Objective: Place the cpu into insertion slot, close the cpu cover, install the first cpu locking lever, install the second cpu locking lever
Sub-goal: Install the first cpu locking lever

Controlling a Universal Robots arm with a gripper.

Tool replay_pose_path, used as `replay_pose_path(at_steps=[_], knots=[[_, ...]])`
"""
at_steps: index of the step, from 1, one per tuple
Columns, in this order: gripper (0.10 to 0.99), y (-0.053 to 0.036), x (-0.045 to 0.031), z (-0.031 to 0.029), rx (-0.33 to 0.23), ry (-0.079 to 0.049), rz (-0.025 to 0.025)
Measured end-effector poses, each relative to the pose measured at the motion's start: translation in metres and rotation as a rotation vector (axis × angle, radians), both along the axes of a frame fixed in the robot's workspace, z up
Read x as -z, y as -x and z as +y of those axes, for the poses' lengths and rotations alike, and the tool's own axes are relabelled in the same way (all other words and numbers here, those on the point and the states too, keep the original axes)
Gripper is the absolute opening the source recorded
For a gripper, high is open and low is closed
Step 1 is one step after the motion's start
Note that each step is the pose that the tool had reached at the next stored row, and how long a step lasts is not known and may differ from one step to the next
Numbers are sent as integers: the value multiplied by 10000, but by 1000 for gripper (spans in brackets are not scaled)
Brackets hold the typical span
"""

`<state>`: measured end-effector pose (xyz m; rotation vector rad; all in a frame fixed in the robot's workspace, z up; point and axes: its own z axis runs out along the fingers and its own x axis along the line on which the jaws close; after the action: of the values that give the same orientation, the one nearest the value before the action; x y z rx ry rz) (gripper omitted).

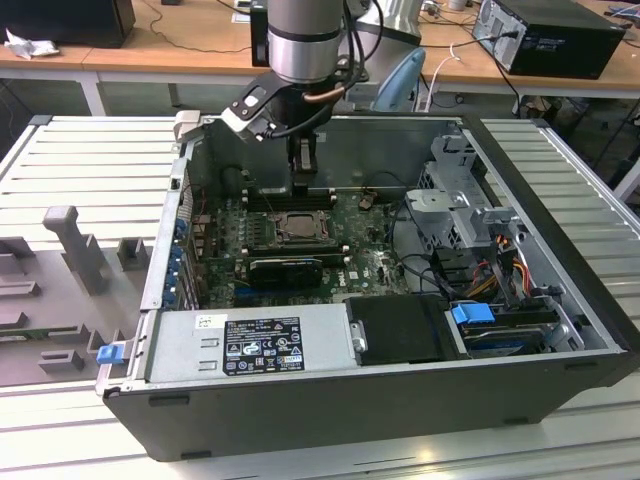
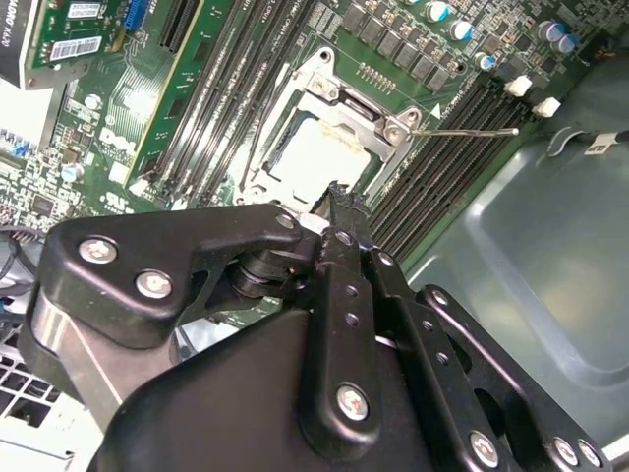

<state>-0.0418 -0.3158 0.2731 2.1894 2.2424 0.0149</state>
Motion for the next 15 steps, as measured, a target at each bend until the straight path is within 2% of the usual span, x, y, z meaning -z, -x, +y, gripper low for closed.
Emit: replay_pose_path(at_steps=[5, 10, 15], knots=[[106, 0, -72, 0, 0, 1, 1], [106, 0, -76, 0, -950, 4, 1], [106, 0, -76, 0, -1327, 12, 0]])
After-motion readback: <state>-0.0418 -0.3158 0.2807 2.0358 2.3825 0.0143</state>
